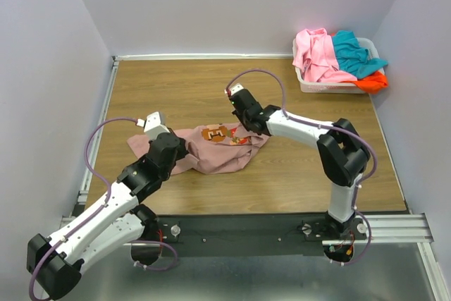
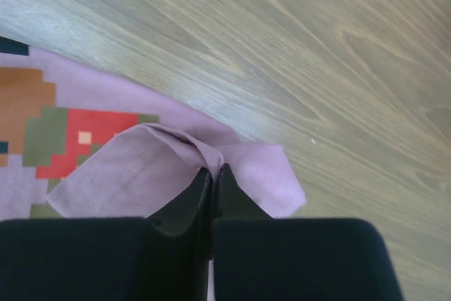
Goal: Fold and stack the t-shirts
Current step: Flatten the tshirt out
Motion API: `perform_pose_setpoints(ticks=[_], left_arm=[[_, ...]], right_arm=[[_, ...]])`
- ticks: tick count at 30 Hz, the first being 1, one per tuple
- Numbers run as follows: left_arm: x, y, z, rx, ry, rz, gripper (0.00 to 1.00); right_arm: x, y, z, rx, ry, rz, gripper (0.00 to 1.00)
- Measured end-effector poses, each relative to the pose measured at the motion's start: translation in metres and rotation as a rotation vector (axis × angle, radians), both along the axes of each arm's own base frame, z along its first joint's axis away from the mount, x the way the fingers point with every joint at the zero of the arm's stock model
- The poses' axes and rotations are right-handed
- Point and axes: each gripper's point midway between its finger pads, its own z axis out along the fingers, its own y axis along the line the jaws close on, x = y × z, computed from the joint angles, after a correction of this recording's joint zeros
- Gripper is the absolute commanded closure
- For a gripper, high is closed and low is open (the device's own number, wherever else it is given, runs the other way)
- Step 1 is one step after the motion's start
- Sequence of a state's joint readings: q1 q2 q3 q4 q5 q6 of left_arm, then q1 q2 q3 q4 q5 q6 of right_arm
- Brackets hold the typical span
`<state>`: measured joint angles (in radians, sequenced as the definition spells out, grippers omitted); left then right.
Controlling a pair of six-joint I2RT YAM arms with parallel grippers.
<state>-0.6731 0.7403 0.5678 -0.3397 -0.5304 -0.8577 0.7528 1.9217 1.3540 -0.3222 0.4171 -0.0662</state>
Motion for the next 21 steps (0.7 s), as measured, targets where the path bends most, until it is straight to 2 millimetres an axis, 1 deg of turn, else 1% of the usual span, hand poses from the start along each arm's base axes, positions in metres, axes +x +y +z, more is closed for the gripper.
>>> perform_pose_setpoints(ticks=[2, 5, 7, 8, 9, 12, 13, 16, 17, 18, 19, 20, 21], left_arm=[[0.000, 0.001, 0.001, 0.002, -0.004, 0.006, 1.00], [0.002, 0.005, 0.005, 0.007, -0.013, 0.022, 1.00], [0.004, 0.006, 0.013, 0.006, -0.027, 0.033, 1.00], [0.005, 0.007, 0.021, 0.003, -0.040, 0.039, 1.00], [0.006, 0.008, 0.029, -0.005, -0.056, 0.044, 1.00], [0.007, 0.013, 0.065, -0.037, -0.124, 0.067, 1.00], [0.006, 0.016, 0.082, -0.057, -0.158, 0.076, 1.00], [0.000, 0.025, 0.125, -0.112, -0.252, 0.096, 1.00], [-0.007, 0.033, 0.151, -0.151, -0.311, 0.106, 1.00], [-0.009, 0.035, 0.159, -0.161, -0.329, 0.109, 1.00], [-0.015, 0.042, 0.178, -0.190, -0.375, 0.115, 1.00], [-0.020, 0.047, 0.191, -0.207, -0.405, 0.118, 1.00], [-0.030, 0.055, 0.212, -0.243, -0.458, 0.123, 1.00]], right_arm=[[-0.003, -0.009, 0.012, 0.012, -0.026, -0.048, 0.93], [-0.006, -0.022, 0.046, 0.063, -0.098, -0.125, 0.95], [-0.008, -0.033, 0.078, 0.115, -0.168, -0.187, 0.96], [-0.010, -0.039, 0.098, 0.150, -0.210, -0.214, 0.96], [-0.012, -0.043, 0.108, 0.171, -0.233, -0.232, 0.96], [-0.026, -0.068, 0.156, 0.262, -0.339, -0.308, 0.96], [-0.030, -0.075, 0.167, 0.284, -0.365, -0.327, 0.96], [-0.049, -0.099, 0.213, 0.388, -0.459, -0.370, 0.97], [-0.057, -0.107, 0.231, 0.432, -0.494, -0.378, 0.97], [-0.065, -0.115, 0.251, 0.480, -0.532, -0.384, 0.97], [-0.074, -0.125, 0.271, 0.532, -0.572, -0.390, 1.00], [-0.078, -0.128, 0.278, 0.551, -0.586, -0.392, 0.99], [-0.090, -0.140, 0.300, 0.609, -0.628, -0.396, 1.00]])
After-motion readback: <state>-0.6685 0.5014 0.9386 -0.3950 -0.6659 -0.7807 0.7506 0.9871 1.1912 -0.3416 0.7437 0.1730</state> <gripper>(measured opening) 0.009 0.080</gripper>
